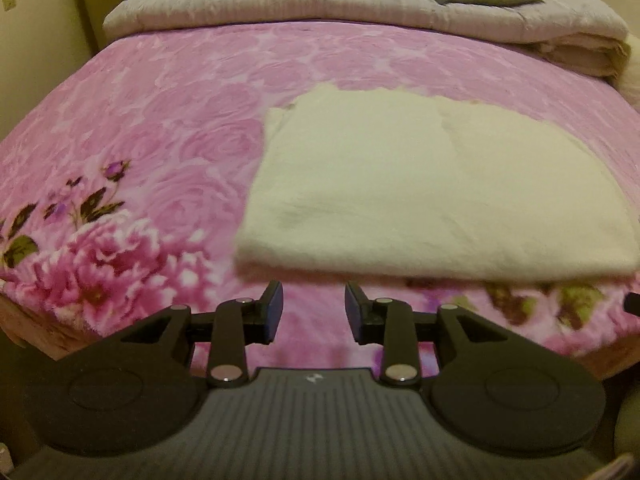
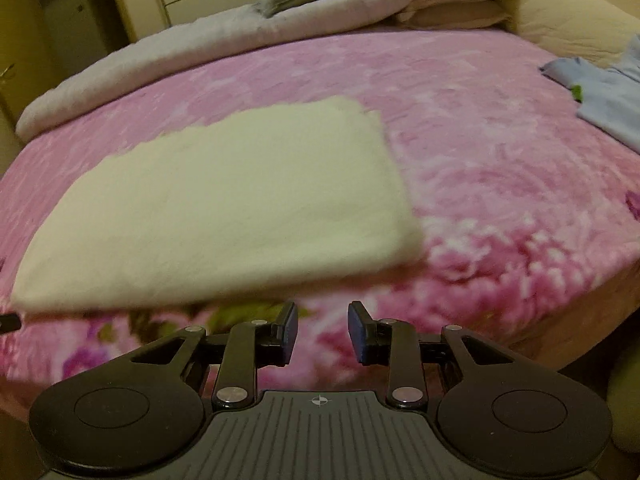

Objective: Fold clothes

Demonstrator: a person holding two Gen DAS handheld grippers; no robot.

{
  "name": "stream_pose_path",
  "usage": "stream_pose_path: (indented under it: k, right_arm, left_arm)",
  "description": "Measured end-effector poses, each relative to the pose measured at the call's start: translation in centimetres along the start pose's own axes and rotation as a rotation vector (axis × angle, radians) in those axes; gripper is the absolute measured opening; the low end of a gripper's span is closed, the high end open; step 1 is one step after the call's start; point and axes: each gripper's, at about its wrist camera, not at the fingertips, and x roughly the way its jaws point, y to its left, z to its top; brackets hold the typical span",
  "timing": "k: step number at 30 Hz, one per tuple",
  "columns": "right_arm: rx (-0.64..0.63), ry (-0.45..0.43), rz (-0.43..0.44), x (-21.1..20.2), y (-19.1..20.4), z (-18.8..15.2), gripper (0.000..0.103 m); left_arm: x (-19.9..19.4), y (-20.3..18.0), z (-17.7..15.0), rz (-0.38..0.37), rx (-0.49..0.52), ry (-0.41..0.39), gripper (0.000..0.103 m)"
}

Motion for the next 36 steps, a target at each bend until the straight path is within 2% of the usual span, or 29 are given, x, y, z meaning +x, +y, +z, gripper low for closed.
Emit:
stream_pose_path:
  k: [8, 20, 28, 36]
  right_arm:
    - [-0.028, -0.031, -0.003, -2.6, 0.9, -1.1, 0.032]
    - [-0.015, -0.075, 0.027, -6.1, 1.0, -2.8, 0.032]
    - [-0.019, -0.094, 0.036, -6.8, 1.2, -2.6, 0.032]
    - [-0.031, -0.07, 0.011, -5.3, 1.4, -1.8, 0.033]
  left_arm:
    - [-3.7, -1.2, -1.3, -0.04, 0.03, -0.05, 0.032]
    - [-8.2, -1.2, -3.1, -0.04, 0.038, -0.113, 0.034]
    - [-8.5, -0.7, -3.3, -0.049, 0.022, -0.121, 0.035]
    - [-6.0, -0.7, -2.5, -0.087, 0.017, -0.082, 0.036]
